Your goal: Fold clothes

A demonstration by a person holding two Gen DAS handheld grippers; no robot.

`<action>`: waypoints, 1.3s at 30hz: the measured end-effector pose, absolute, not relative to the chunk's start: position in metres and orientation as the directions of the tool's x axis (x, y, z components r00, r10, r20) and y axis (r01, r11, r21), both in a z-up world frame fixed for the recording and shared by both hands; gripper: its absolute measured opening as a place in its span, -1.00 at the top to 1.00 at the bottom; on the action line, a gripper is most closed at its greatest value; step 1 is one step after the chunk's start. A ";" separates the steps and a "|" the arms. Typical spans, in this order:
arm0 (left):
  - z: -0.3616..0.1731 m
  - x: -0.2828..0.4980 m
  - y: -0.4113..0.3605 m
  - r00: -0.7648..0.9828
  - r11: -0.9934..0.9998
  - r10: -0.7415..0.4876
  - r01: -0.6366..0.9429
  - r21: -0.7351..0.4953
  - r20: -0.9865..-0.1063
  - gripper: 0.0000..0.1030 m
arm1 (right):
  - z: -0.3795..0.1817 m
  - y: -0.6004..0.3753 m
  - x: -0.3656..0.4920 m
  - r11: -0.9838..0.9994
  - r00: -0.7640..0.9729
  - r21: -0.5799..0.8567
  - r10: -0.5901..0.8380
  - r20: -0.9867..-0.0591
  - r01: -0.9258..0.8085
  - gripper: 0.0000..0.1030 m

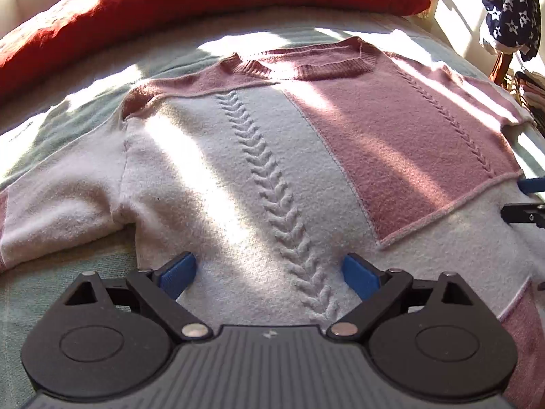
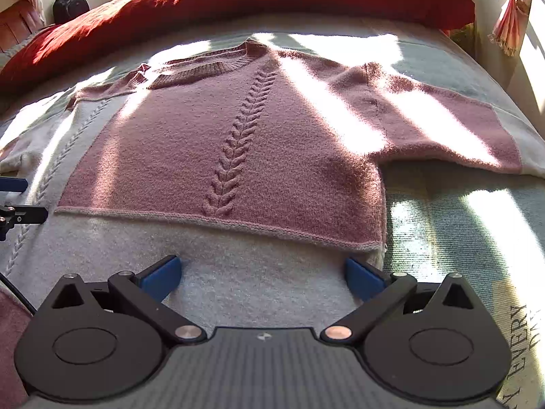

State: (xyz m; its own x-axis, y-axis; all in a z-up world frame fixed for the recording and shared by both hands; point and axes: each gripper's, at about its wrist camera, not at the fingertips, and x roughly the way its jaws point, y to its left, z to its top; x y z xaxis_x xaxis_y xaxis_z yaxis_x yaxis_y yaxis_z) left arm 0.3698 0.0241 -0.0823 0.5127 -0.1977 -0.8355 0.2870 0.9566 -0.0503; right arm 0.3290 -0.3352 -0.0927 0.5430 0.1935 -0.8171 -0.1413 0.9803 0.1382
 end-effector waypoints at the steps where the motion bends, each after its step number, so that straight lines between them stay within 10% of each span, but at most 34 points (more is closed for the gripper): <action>1: -0.084 0.369 0.031 0.523 0.963 -0.214 0.256 -0.088 -0.825 -0.89 | -0.093 -0.337 0.327 0.979 0.549 0.152 0.200 -0.812 -0.133 -1.00; 22: -0.058 0.349 0.035 0.464 0.981 -0.052 0.188 0.041 -0.885 -0.98 | -0.094 -0.335 0.296 0.961 0.528 0.078 0.214 -0.822 -0.267 -1.00; 39: -0.083 0.545 0.045 0.506 0.949 -0.285 0.269 -0.164 -0.814 -0.98 | -0.054 -0.296 0.354 0.981 0.534 0.186 0.129 -0.836 0.054 -1.00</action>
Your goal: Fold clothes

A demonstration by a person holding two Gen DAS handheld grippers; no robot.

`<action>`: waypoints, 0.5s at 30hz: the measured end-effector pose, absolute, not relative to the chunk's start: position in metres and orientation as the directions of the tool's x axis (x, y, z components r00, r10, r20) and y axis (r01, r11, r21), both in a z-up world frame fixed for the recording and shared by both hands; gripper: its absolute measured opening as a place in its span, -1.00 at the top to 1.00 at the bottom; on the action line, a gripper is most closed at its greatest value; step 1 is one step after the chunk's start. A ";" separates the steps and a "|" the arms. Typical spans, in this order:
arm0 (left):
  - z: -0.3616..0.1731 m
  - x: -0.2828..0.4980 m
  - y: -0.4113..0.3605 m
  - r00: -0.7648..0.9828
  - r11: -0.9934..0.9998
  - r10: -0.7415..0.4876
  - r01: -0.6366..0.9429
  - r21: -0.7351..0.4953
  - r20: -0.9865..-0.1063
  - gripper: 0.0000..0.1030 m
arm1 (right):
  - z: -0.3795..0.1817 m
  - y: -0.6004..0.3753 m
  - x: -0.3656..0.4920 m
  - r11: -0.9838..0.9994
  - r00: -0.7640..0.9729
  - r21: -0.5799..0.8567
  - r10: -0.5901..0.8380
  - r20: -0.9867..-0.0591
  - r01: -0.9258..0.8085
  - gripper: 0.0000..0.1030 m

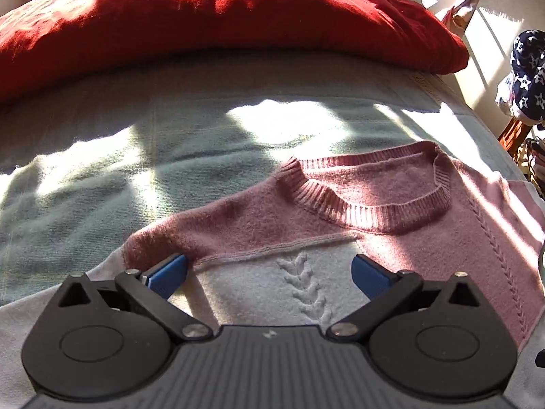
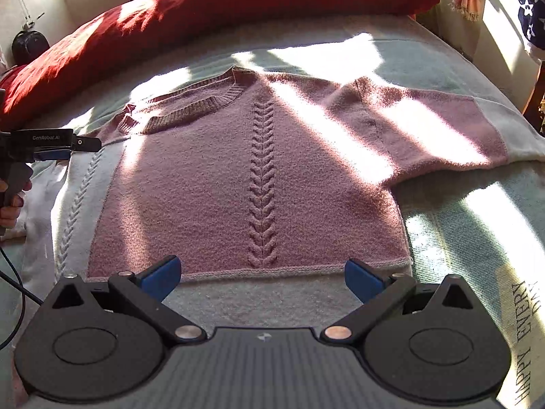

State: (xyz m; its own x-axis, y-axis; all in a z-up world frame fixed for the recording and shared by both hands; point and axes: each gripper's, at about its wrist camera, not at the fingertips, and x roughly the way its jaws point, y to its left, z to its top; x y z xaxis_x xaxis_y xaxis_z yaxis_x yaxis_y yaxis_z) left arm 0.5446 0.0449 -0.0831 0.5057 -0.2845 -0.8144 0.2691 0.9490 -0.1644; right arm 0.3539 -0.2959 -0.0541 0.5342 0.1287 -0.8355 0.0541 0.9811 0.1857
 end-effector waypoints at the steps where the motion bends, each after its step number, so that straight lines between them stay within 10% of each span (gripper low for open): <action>1: -0.087 0.550 0.047 0.505 0.946 -0.290 0.278 -0.164 -0.813 -0.98 | -0.054 -0.291 0.359 0.978 0.536 0.196 0.130 -0.834 0.069 -1.00; 15: -0.058 0.548 0.079 0.425 0.894 -0.443 0.278 -0.352 -0.789 -0.98 | -0.034 -0.251 0.376 0.979 0.543 0.182 0.104 -0.833 0.093 -1.00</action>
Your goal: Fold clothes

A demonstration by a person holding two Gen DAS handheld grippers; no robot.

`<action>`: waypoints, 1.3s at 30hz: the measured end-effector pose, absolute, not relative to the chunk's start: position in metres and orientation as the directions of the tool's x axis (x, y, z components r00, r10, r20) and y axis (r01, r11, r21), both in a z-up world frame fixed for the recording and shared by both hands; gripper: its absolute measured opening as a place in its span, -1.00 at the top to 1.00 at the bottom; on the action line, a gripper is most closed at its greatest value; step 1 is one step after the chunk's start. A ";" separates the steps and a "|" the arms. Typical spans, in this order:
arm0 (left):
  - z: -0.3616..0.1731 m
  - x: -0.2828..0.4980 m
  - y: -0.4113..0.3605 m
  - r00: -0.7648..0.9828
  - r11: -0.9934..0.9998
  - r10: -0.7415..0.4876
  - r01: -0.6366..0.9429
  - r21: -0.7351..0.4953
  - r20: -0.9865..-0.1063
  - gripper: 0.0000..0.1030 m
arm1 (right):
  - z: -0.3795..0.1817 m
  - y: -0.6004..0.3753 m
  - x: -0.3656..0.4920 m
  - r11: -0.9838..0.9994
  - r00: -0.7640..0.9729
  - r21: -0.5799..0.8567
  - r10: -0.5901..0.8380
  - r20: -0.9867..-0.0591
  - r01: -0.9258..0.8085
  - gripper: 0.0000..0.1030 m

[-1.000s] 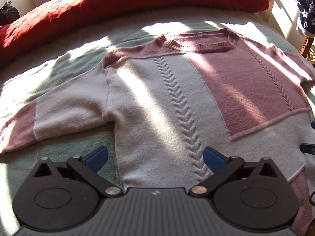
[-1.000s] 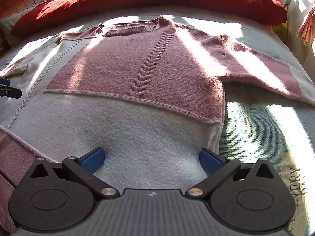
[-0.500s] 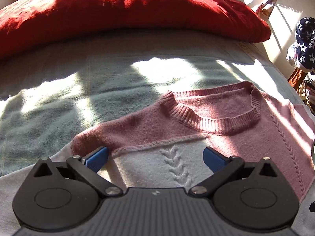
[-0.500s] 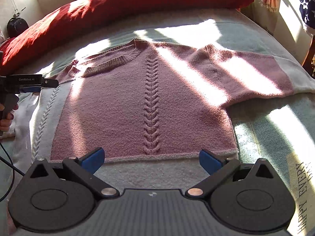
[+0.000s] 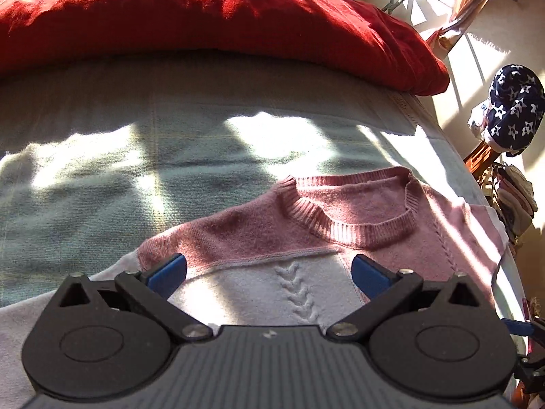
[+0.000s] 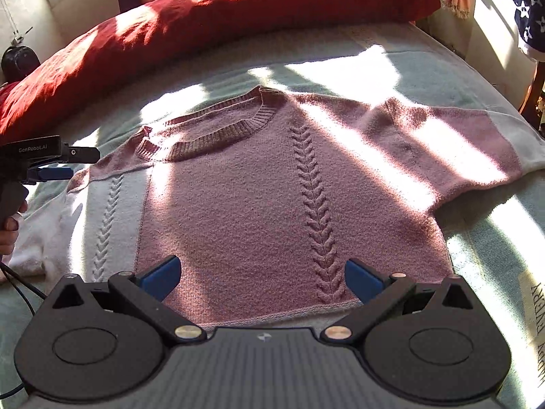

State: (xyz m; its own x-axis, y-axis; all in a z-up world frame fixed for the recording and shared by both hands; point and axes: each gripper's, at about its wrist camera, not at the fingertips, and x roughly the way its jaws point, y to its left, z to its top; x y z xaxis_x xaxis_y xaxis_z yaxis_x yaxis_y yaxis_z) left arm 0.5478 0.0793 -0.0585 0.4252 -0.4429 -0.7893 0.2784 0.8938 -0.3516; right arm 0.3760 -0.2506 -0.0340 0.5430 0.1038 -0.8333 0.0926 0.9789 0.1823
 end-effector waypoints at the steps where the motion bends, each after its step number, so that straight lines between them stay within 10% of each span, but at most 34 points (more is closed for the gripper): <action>1: -0.060 0.545 0.081 0.408 0.885 -0.461 0.278 -0.373 -0.788 -0.98 | -0.034 -0.248 0.378 0.979 0.545 0.183 0.107 -0.832 0.087 -1.00; 15: -0.064 0.559 0.064 0.420 0.893 -0.444 0.283 -0.351 -0.791 -0.98 | -0.036 -0.233 0.418 0.983 0.604 0.171 0.173 -0.778 -0.062 -1.00; 39: -0.067 0.549 0.079 0.486 0.958 -0.264 0.032 -0.286 -0.833 -0.98 | -0.080 -0.349 0.554 0.942 0.629 0.294 0.130 -0.767 0.164 -1.00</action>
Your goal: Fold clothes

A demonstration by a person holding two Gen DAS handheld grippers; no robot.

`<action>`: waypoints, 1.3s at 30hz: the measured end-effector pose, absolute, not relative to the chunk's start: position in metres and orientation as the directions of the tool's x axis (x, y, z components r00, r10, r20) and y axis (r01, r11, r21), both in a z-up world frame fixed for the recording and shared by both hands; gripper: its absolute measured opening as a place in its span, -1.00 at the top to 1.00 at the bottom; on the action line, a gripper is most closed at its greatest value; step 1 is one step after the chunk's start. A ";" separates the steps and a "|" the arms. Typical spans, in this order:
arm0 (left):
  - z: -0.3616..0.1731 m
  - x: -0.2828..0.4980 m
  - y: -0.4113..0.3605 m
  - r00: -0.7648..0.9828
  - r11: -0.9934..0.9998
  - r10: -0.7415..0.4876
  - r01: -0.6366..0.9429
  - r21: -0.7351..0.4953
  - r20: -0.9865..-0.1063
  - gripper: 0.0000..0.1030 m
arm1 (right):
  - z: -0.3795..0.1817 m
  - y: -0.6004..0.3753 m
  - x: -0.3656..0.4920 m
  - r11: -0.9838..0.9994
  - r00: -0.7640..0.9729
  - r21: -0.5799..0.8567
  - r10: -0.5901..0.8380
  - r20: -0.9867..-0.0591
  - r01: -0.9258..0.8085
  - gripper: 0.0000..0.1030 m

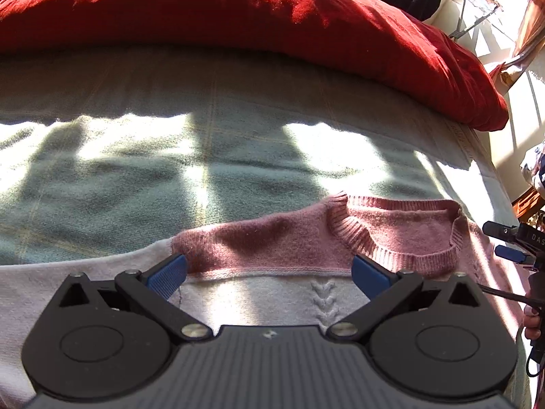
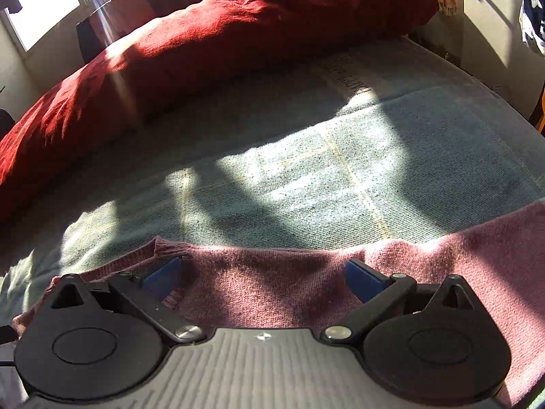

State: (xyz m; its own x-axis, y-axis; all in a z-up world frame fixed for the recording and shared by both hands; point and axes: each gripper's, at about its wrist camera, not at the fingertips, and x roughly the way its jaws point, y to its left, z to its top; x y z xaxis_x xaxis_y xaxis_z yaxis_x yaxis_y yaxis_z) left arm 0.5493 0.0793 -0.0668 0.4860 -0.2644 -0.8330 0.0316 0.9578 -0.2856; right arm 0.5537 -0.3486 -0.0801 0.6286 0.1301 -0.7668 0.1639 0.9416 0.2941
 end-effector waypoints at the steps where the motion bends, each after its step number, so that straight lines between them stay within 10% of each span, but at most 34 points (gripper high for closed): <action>1: -0.068 0.547 0.081 0.479 0.958 -0.263 0.026 -0.286 -0.838 -0.98 | -0.084 -0.343 0.554 0.941 0.616 0.303 0.151 -0.773 0.149 -1.00; 39: -0.050 0.528 0.035 0.430 0.979 -0.204 0.087 -0.185 -0.879 -0.98 | -0.078 -0.484 0.471 0.883 0.663 0.238 -0.103 -0.742 0.404 -1.00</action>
